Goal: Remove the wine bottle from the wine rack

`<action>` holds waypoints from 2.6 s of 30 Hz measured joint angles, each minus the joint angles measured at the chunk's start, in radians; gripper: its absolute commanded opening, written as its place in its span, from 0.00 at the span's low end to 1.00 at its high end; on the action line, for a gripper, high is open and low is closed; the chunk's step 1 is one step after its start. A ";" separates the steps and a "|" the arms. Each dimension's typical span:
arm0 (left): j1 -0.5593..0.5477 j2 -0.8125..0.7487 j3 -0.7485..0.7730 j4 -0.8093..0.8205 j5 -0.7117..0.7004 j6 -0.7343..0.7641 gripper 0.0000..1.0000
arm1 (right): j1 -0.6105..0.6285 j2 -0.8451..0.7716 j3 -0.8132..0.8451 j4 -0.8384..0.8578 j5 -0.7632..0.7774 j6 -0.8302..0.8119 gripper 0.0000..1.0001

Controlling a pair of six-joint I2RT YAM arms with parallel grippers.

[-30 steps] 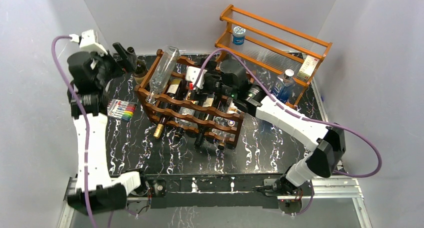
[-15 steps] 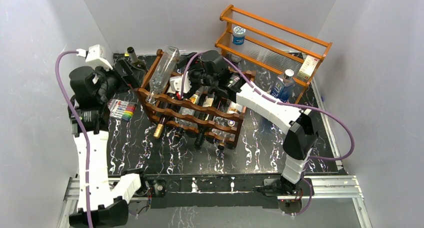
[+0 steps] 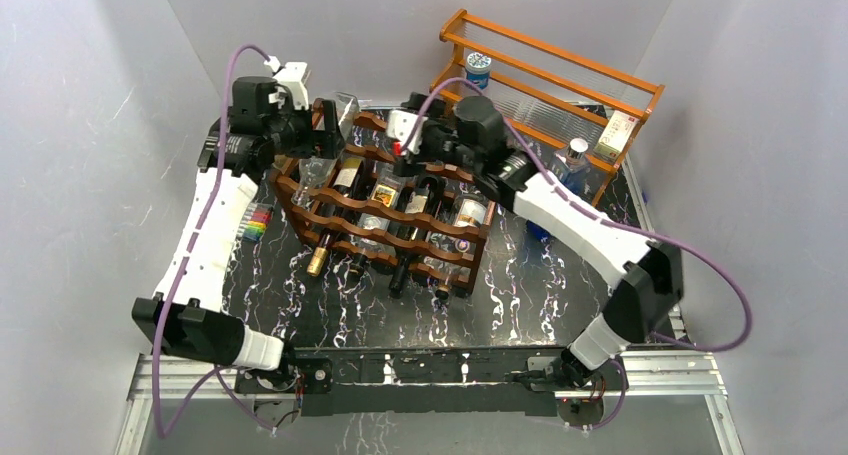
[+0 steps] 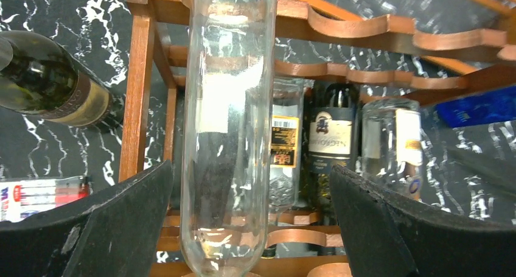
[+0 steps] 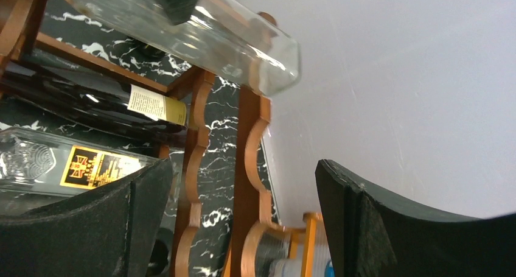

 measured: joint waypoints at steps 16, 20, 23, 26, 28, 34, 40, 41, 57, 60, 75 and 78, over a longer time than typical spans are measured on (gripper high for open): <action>-0.114 0.127 0.036 -0.076 -0.214 0.215 0.76 | -0.006 -0.286 -0.284 0.184 -0.031 0.174 0.98; -0.115 0.135 0.036 -0.082 -0.240 0.233 0.63 | -0.006 -0.308 -0.323 0.185 -0.036 0.198 0.98; -0.116 0.135 0.038 -0.085 -0.251 0.238 0.51 | -0.006 -0.340 -0.348 0.202 -0.045 0.220 0.98; -0.117 0.140 0.055 -0.100 -0.262 0.234 0.37 | -0.006 -0.367 -0.355 0.211 -0.050 0.240 0.98; -0.117 0.144 0.078 -0.117 -0.264 0.223 0.25 | -0.006 -0.385 -0.363 0.218 -0.052 0.249 0.98; -0.119 0.145 0.172 -0.151 -0.252 0.163 0.00 | -0.006 -0.416 -0.385 0.226 -0.061 0.245 0.98; -0.119 0.145 0.251 -0.182 -0.214 0.053 0.00 | -0.006 -0.416 -0.388 0.226 -0.072 0.216 0.98; -0.119 0.145 0.262 -0.190 -0.206 0.029 0.00 | -0.006 -0.416 -0.391 0.227 -0.074 0.210 0.98; -0.122 0.085 0.204 -0.224 0.205 -0.348 0.00 | -0.006 -0.260 -0.263 0.081 -0.213 -0.213 0.98; -0.122 0.071 0.184 -0.227 0.238 -0.343 0.00 | -0.004 -0.220 -0.157 -0.004 -0.227 -0.300 0.98; -0.173 -0.048 0.140 -0.221 0.312 -0.223 0.00 | 0.000 -0.003 0.124 -0.187 -0.312 -0.358 0.88; -0.178 -0.050 0.139 -0.224 0.307 -0.204 0.00 | 0.008 0.020 0.158 -0.227 -0.313 -0.354 0.87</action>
